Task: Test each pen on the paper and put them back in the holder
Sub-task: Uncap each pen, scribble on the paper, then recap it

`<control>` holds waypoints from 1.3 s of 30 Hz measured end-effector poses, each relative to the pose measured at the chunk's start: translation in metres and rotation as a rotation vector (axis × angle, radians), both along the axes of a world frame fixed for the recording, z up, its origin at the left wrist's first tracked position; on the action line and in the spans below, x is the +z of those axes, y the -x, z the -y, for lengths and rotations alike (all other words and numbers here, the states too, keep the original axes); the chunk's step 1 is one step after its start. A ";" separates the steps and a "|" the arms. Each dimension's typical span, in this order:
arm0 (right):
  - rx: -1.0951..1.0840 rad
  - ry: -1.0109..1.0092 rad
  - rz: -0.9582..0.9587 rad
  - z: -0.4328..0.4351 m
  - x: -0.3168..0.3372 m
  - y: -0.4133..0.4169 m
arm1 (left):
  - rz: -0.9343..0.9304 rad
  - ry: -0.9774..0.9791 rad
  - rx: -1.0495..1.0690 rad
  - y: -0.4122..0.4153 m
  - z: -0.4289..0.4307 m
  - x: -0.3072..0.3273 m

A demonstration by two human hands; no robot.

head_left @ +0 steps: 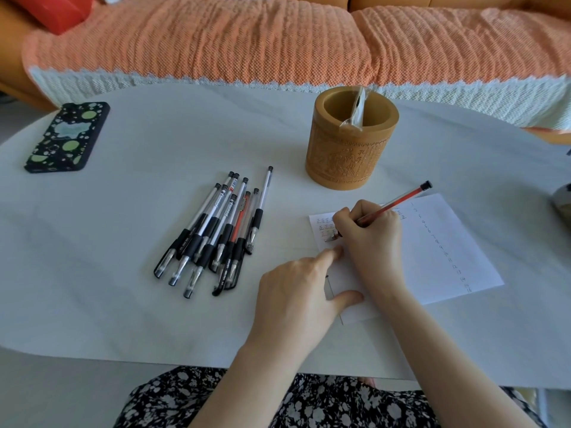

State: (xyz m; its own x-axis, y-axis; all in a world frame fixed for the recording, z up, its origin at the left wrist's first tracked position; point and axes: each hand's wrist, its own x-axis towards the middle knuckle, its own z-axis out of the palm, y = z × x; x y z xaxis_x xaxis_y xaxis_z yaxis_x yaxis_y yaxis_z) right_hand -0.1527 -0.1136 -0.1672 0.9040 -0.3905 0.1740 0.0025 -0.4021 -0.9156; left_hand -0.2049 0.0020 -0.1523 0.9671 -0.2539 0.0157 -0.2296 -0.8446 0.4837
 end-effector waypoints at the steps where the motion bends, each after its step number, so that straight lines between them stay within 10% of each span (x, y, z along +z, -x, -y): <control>1: -0.005 -0.005 0.003 0.000 0.000 0.000 | 0.001 0.001 0.000 0.000 0.000 0.000; 39: 0.035 0.008 0.020 -0.001 0.001 0.000 | 0.023 0.011 0.009 0.001 0.001 0.001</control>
